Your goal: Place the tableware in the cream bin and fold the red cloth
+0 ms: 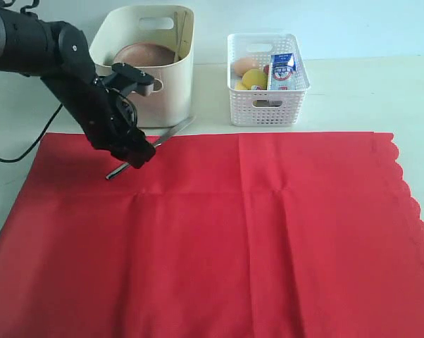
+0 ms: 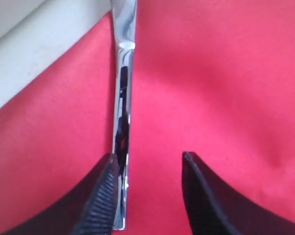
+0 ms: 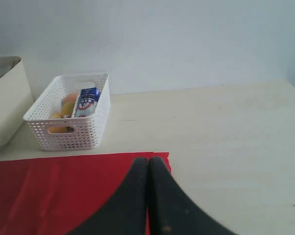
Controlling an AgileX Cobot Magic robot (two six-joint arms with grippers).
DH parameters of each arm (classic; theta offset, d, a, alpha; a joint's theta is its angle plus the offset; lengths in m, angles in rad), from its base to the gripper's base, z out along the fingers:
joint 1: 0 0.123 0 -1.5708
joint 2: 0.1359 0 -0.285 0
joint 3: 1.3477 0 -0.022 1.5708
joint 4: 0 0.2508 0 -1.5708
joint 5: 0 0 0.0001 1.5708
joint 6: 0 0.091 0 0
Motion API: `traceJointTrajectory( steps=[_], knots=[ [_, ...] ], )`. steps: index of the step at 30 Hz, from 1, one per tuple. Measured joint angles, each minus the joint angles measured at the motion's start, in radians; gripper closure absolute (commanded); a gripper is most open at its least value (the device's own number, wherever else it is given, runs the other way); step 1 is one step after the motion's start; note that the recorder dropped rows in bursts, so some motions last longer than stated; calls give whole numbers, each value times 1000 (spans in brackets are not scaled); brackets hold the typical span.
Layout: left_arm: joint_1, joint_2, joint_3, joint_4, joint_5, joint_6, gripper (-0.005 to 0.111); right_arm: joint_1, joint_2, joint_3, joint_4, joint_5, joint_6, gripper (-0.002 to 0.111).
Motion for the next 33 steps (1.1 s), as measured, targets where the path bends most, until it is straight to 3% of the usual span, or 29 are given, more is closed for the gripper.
traceJointTrajectory(
  steps=[14,16,20,33],
  knots=[
    [0,68,14,0,-170,-47,67,0,0,0,0,0,0,108],
    [0,71,14,0,-174,-57,75,0,0,0,0,0,0,108],
    [0,74,11,0,-172,-62,106,0,0,0,0,0,0,108],
    [0,55,7,0,-41,-24,106,0,0,0,2,0,0,108]
  ],
)
